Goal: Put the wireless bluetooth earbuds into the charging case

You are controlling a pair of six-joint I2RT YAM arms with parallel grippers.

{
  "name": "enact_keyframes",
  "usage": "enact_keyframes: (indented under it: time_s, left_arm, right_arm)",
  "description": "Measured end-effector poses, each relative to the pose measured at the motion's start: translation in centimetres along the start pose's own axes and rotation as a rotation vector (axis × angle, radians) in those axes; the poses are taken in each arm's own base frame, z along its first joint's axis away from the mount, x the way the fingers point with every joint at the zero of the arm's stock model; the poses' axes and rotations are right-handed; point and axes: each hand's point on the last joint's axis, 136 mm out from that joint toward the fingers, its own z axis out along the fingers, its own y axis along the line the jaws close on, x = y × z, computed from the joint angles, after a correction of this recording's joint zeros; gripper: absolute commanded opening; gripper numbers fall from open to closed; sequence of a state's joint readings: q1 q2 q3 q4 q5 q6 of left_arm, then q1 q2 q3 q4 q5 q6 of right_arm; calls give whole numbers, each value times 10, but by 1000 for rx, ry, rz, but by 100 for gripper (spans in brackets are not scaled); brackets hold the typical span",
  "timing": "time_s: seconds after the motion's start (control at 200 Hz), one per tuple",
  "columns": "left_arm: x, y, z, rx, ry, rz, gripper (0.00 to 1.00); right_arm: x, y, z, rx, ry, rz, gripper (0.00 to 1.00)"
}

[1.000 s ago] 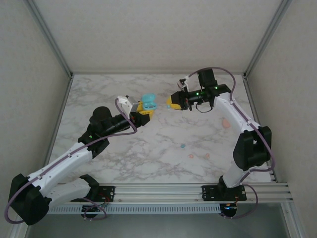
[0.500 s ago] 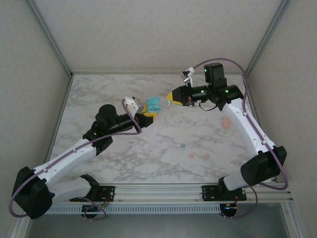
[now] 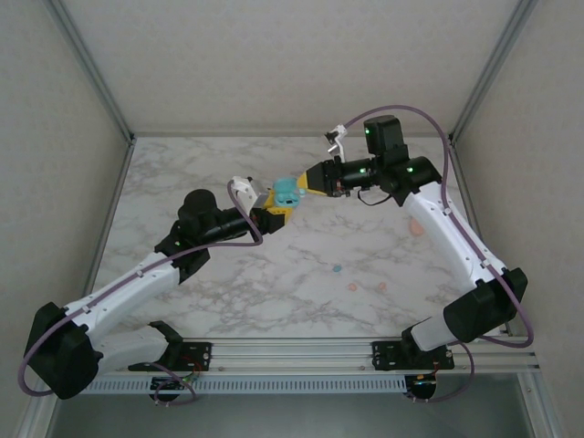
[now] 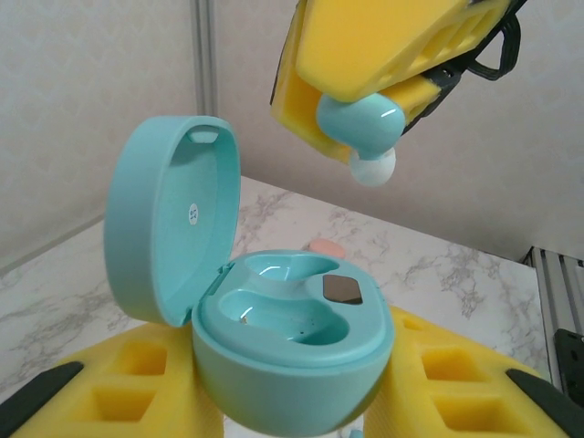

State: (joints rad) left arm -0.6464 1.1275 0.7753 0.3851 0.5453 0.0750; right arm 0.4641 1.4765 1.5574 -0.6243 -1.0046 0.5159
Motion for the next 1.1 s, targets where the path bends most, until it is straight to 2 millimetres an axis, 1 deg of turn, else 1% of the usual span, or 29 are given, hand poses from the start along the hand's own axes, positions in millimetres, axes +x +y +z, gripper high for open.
enact_keyframes:
  time_s: [0.395,0.641,0.766,1.101]
  left_arm:
    - [-3,-2,0,8,-8,-22,21]
    - [-3,-1,0,5,-8,-37,21]
    - [-6,-1,0,5,-20,-41,21]
    - [-7,2,4,-5,-32,-70,21]
  right_arm:
    - [-1,-13,12,44,5,10,20]
    - [0,-13,13,49,6,8,20]
    - [0,-12,15,51,7,5,20]
    - [-6,-17,16,85,-26,-12,20]
